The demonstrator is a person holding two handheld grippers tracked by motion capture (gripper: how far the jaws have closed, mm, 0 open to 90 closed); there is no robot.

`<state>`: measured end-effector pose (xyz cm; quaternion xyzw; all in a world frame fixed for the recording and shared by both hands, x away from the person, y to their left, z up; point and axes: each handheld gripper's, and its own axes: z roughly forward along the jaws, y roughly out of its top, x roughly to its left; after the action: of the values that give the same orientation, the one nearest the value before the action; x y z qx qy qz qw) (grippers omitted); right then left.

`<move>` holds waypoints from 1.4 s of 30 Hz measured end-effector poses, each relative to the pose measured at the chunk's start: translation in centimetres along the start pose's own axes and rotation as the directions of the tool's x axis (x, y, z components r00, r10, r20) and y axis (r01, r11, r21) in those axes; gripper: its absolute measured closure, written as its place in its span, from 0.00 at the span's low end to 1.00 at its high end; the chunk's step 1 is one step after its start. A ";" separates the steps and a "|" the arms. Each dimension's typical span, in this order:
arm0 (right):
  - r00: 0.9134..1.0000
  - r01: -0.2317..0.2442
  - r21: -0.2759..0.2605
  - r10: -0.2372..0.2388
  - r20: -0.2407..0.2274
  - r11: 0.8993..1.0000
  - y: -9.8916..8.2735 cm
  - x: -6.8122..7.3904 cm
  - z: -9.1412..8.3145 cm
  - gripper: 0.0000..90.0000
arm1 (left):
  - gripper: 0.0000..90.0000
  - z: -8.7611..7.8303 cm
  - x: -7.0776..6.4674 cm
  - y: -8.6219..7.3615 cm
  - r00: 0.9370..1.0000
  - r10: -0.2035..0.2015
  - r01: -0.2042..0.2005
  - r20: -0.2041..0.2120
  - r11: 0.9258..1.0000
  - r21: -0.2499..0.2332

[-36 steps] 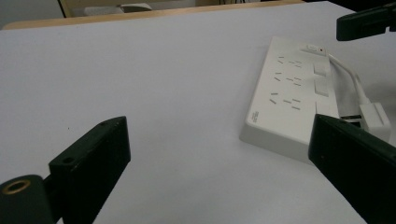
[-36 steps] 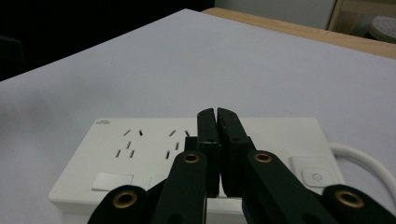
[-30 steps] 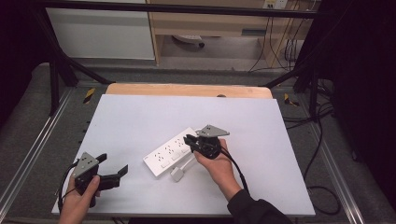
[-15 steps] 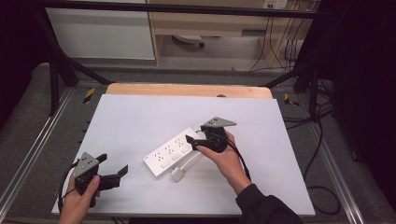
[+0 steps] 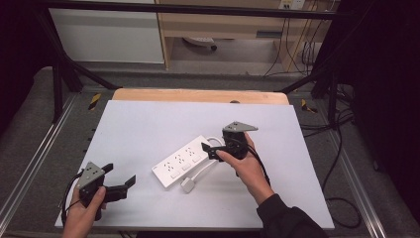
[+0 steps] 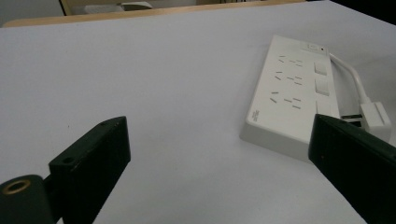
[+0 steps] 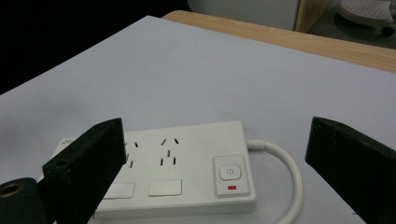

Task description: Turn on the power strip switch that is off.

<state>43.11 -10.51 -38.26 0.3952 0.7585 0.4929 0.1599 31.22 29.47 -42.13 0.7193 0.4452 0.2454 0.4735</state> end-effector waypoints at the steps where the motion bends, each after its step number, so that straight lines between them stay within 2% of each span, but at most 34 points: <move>1: 1.000 0.001 -0.002 -0.001 0.000 1.000 0.0 -0.1 -0.1 0.06 | 0.06 0.0 0.0 0.0 1.000 0.000 0.000 0.000 1.000 0.000; 8: 1.000 -0.003 -0.019 0.003 0.011 1.000 0.1 -0.7 -0.7 0.06 | 0.06 0.0 0.0 0.0 1.000 -0.001 0.001 -0.001 1.000 0.002; 15: 0.999 -0.020 -0.049 0.022 0.046 0.999 0.1 -1.6 -1.7 0.07 | 0.06 0.0 0.1 0.0 1.000 -0.002 0.002 -0.002 1.000 0.004; 26: 0.998 0.008 -0.072 -0.003 0.070 0.997 -0.4 -2.5 -3.7 0.09 | 0.06 0.0 0.1 0.0 1.000 -0.003 0.003 -0.002 1.000 0.004; 33: 0.996 0.012 -0.089 -0.005 0.087 0.996 -1.2 -3.6 -5.8 0.09 | 0.06 0.0 0.1 -0.1 1.000 -0.007 0.007 -0.003 1.000 0.006; 42: 0.993 -0.019 -0.098 0.031 0.115 0.995 -3.0 -5.3 -7.7 0.09 | 0.06 0.1 0.1 -0.1 1.000 -0.010 0.010 -0.005 1.000 0.008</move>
<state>40.29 -19.96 -38.11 0.4245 0.7182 0.5071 0.2163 31.28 29.53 -42.23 0.7182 0.4509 0.2430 0.4709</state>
